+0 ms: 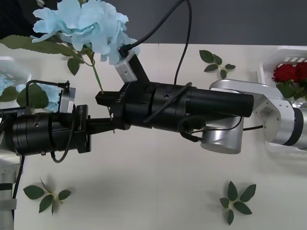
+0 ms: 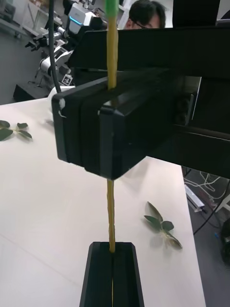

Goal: Put the red flowers into the right box and the blue flowers into the left box

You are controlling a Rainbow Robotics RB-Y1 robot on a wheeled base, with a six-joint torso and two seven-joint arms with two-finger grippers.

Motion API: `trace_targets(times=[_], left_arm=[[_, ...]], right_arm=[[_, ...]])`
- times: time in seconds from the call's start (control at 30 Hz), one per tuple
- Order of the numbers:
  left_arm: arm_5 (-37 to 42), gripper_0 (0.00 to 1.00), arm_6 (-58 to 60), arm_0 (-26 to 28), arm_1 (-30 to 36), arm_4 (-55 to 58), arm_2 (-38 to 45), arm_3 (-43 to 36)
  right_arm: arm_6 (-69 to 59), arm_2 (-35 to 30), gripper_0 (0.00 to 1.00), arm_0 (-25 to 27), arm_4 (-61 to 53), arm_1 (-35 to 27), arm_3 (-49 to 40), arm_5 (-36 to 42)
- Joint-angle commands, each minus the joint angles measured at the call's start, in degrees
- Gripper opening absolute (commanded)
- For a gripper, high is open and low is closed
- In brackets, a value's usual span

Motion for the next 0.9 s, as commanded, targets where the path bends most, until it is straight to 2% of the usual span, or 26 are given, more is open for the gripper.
trace_targets(times=[0.03, 0.07, 0.1, 0.13, 0.17, 0.43, 0.67, 0.8, 0.9], left_arm=[[-0.89, 0.00, -1.77, -1.79, -0.47, 0.54, -0.62, -0.65], [-0.98, 0.00, -1.77, -1.79, -0.39, 0.54, -0.62, -0.56], [-1.07, 0.00, -1.77, -1.79, -0.47, 0.54, -0.62, -0.65], [-1.07, 0.00, -1.77, -1.79, -0.47, 0.54, -0.62, -0.56], [-0.98, 0.00, -1.77, -1.87, -0.47, 0.63, -0.44, -0.65], [-0.01, 0.00, -1.77, -1.43, -0.30, 1.86, 1.75, -0.65], [-0.19, 0.00, -1.77, 1.47, 2.60, 6.61, 2.98, -0.65], [-0.54, 0.00, -1.77, 4.10, 4.19, 9.24, 5.53, -0.74], [-1.33, 0.00, -1.77, 7.00, 6.03, 11.27, 8.08, -0.74]], right_arm=[[0.25, 0.73, 0.02, -1.33, -0.64, 1.51, -0.75, -0.35], [0.25, 0.81, 0.14, -1.33, -0.73, 1.51, -0.75, -0.35], [0.16, 0.90, 0.63, -1.33, -0.82, 1.51, -0.75, -0.35], [0.42, 0.99, 0.93, -1.33, -0.64, 1.51, -0.75, -0.44], [0.42, 0.99, 1.00, -1.33, -0.64, 1.51, -0.75, -0.97], [-0.11, 0.99, 1.00, -1.24, -0.82, 0.45, -0.75, -4.04], [-0.81, 0.37, 1.00, -0.80, -1.43, -2.10, -0.75, -7.47], [-1.60, -5.25, 1.00, 4.48, -2.05, -4.03, -2.86, -8.17], [-1.95, -12.02, 1.00, 10.28, -2.40, -5.96, -5.49, -7.65]])
